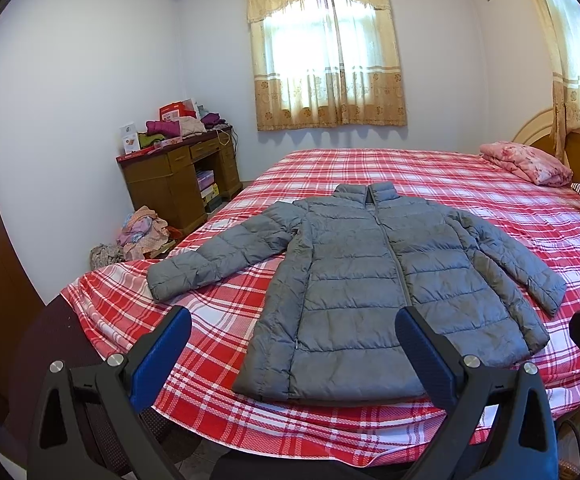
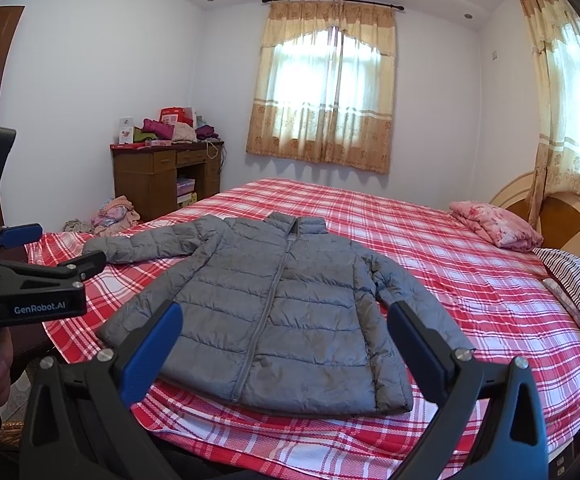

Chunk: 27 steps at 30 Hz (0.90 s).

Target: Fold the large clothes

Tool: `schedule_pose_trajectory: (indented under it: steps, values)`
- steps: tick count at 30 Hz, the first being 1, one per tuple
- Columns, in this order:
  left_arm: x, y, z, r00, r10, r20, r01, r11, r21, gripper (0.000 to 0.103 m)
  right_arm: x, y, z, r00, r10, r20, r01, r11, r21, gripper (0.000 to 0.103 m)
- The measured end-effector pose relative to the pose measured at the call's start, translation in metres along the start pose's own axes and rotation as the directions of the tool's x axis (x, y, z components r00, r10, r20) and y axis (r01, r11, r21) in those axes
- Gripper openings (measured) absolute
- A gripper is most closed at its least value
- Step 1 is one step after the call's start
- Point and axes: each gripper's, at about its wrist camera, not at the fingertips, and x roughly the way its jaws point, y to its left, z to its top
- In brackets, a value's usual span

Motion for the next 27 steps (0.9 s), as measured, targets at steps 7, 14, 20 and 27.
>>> schedule_pose_trajectory:
  steps: [7,14,20,27]
  values:
    - [0.0014,0.0011,0.0002,1.0,0.001,0.003,-0.001,1.0,-0.004,0.102,0.0002,0.0004,0.0006,1.0,0.0,-0.003,0.0,1.0,-0.001,0.103]
    - [0.0018,0.0022,0.0003,1.0,0.002,0.002,-0.002,1.0,-0.003,0.102,-0.0001,0.0026,-0.0019,1.0,0.003,-0.007,-0.003,1.0,-0.002,0.103]
    - [0.0021,0.0028,0.0003,1.0,0.004,0.003,-0.004,1.0,-0.005,0.102,0.0004,0.0051,-0.0028,1.0,0.002,-0.009,-0.002,1.0,-0.006,0.103]
    - [0.0021,0.0029,0.0002,1.0,0.004,0.004,-0.004,1.0,-0.004,0.102,0.0017,0.0057,-0.0037,1.0,0.006,-0.011,-0.006,1.0,-0.004,0.103]
